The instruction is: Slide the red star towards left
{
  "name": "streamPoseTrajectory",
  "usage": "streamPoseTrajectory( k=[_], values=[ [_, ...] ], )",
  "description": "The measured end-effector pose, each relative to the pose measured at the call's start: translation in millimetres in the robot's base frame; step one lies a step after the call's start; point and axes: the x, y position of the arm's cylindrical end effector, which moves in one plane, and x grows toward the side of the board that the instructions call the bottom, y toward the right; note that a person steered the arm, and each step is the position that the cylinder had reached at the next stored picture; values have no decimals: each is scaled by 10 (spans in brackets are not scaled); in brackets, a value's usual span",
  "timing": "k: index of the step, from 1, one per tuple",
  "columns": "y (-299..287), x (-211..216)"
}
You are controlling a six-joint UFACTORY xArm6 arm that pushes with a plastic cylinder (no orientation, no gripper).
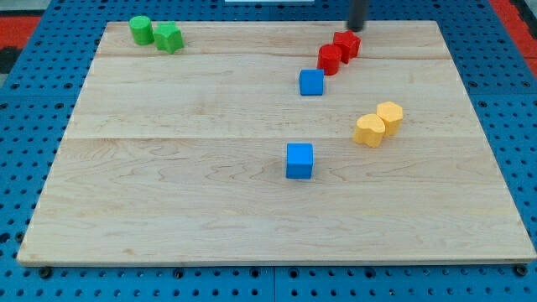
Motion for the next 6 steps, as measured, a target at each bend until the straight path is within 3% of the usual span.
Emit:
streamPoseTrajectory(
  k=[1,3,4,5,6],
  values=[
    [34,508],
    [-1337,346],
    [-914,323],
    [-881,-34],
    [-1518,-31]
  ],
)
